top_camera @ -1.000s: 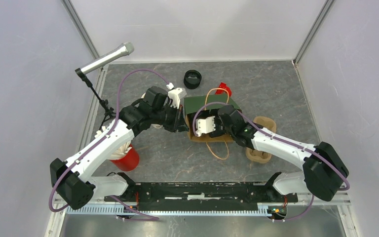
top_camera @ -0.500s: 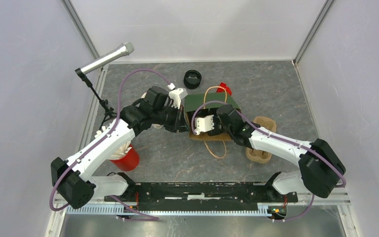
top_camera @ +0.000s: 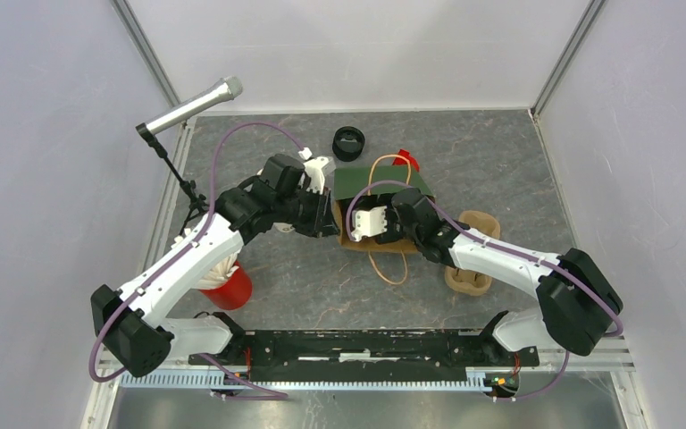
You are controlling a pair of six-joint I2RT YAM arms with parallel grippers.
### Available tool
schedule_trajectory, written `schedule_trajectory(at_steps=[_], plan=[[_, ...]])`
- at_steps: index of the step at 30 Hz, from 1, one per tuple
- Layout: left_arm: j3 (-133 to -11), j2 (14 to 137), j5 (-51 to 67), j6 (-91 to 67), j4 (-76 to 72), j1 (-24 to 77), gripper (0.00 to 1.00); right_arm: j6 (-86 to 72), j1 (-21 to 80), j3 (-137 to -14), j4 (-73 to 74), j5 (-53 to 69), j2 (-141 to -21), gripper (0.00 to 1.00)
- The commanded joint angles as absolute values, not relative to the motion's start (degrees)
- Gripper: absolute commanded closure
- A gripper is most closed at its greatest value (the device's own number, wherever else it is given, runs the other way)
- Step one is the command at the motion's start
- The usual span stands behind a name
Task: Pack the takeout coffee
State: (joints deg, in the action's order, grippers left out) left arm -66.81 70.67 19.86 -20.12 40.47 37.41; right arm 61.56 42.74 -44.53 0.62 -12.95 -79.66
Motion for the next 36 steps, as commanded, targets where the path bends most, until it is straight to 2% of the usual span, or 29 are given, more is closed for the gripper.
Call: schedule_trajectory(at_steps=[1, 6, 14, 17, 24, 34, 36], plan=[[-69.61, 70.13, 13.82, -22.19, 43.04, 36.77, 0.72, 59.08, 42.10, -44.48, 3.40, -11.88, -80.62, 0.59], [-69.03, 70.75, 14.81, -23.49, 39.83, 36.56, 0.58, 59.17, 42.01, -44.29, 3.48, -12.05, -80.09, 0.59], [-69.29, 70.27, 13.92, -24.35, 38.06, 36.60, 0.50, 59.31, 41.84, -43.95, 3.87, -12.24, -79.39, 0.59], [-68.60, 70.99, 14.35, -24.58, 37.03, 36.57, 0.50, 59.28, 41.73, -44.08, 3.95, -12.30, -79.39, 0.59], [-68.89, 72.31, 13.28, -24.62, 35.86, 36.59, 0.59, 59.62, 41.75, -44.99, 4.39, -12.39, -79.72, 0.59], [-68.04, 73.44, 13.14, -24.61, 34.59, 36.57, 0.57, 59.95, 41.75, -45.15, 4.77, -12.89, -79.42, 0.59], [-67.65, 73.55, 13.01, -24.44, 34.04, 36.57, 0.60, 59.81, 41.75, -45.09, 5.07, -12.79, -79.33, 0.59]])
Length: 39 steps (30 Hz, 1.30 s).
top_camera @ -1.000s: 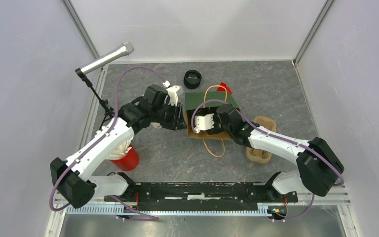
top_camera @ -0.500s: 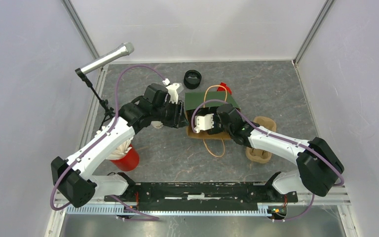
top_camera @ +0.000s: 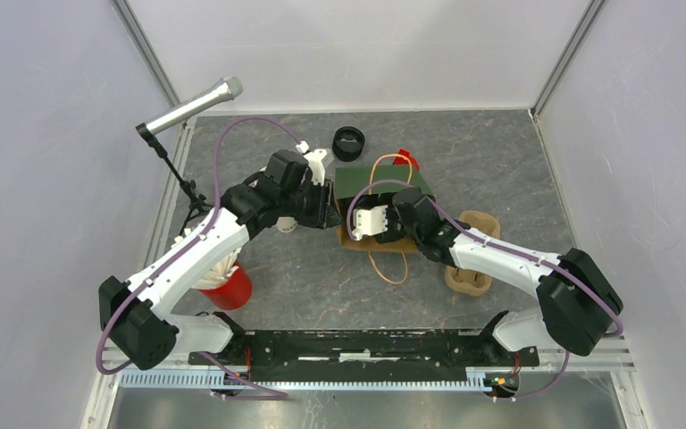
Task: Pack the takeout coffee
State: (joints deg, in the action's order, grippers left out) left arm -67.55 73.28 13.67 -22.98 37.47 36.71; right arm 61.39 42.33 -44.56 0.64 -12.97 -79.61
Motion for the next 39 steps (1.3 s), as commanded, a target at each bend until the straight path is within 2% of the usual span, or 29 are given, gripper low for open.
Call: schedule_trajectory(at_steps=[1, 13, 36, 39], plan=[[-67.46, 73.58, 13.16, -24.41, 33.81, 36.56, 0.61, 59.90, 41.69, -45.09, 5.18, -12.72, -79.33, 0.59], [-67.96, 74.15, 17.86, -25.38, 31.95, 36.56, 0.97, 60.75, 41.48, -44.65, 4.31, -12.88, -80.45, 0.59], [-67.27, 74.94, 20.57, -26.58, 30.23, 36.62, 0.98, 61.17, 39.75, -44.07, 1.57, -12.48, -82.78, 0.59], [-67.55, 75.05, 20.35, -26.63, 30.24, 36.56, 0.98, 60.70, 39.73, -45.40, 3.26, -12.26, -82.33, 0.57]])
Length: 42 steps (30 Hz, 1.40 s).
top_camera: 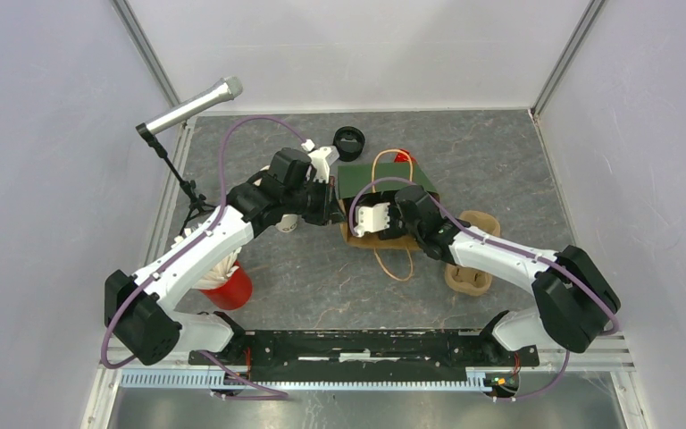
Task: Pack the takeout coffee
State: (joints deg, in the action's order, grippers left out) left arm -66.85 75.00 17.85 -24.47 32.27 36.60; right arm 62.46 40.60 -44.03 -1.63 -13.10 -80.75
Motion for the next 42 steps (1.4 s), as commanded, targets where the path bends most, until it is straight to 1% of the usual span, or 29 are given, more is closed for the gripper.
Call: schedule_trajectory(at_steps=[1, 8, 14, 19, 22, 26, 32, 42], plan=[[-67.59, 75.14, 20.10, -26.78, 30.23, 36.58, 0.98, 60.52, 39.73, -45.96, 4.38, -12.22, -81.93, 0.54], [-69.32, 76.21, 19.44, -26.22, 30.85, 36.57, 0.98, 61.06, 39.73, -46.82, 8.99, -11.14, -77.93, 0.46], [-70.11, 76.84, 19.51, -26.07, 31.11, 36.61, 0.98, 62.60, 39.73, -45.62, 10.68, -10.47, -75.65, 0.33], [-70.16, 76.85, 19.78, -26.43, 31.11, 36.61, 0.98, 62.56, 39.90, -45.62, 11.62, -9.27, -74.43, 0.24], [-70.25, 76.68, 19.73, -26.19, 31.49, 36.61, 0.98, 62.91, 40.07, -45.87, 12.53, -8.78, -74.29, 0.22], [-70.27, 76.37, 19.12, -25.88, 32.19, 36.56, 0.98, 63.37, 40.34, -46.29, 13.02, -7.94, -74.01, 0.16], [-70.58, 76.58, 19.31, -25.93, 32.08, 36.57, 0.98, 63.42, 40.98, -47.51, 13.84, -7.29, -74.57, 0.12], [-70.75, 77.18, 19.99, -26.36, 31.30, 36.61, 0.98, 63.05, 41.38, -48.95, 16.65, -6.80, -73.32, 0.11]])
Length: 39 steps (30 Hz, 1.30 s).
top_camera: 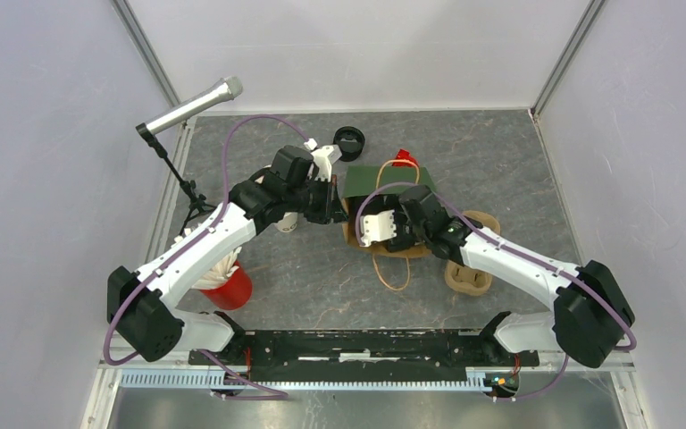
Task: Pack the takeout coffee
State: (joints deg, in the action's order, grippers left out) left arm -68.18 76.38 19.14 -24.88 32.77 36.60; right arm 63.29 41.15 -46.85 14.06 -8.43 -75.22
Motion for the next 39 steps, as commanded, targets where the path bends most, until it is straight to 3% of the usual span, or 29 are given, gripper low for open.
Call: schedule_trajectory(at_steps=[1, 9, 14, 39], plan=[[-70.88, 77.22, 19.96, -26.32, 31.33, 36.56, 0.98, 62.86, 41.38, -48.87, 16.76, -6.85, -73.05, 0.11], [-71.13, 77.10, 20.20, -26.27, 31.56, 36.56, 0.98, 62.01, 41.40, -48.78, 20.43, -6.71, -70.15, 0.10], [-71.02, 77.01, 20.65, -26.45, 31.55, 36.56, 0.98, 60.96, 41.34, -49.43, 21.72, -6.06, -69.74, 0.17], [-72.59, 77.51, 23.11, -27.53, 31.55, 36.56, 0.98, 57.00, 41.57, -53.87, 28.42, -4.99, -67.77, 0.11]])
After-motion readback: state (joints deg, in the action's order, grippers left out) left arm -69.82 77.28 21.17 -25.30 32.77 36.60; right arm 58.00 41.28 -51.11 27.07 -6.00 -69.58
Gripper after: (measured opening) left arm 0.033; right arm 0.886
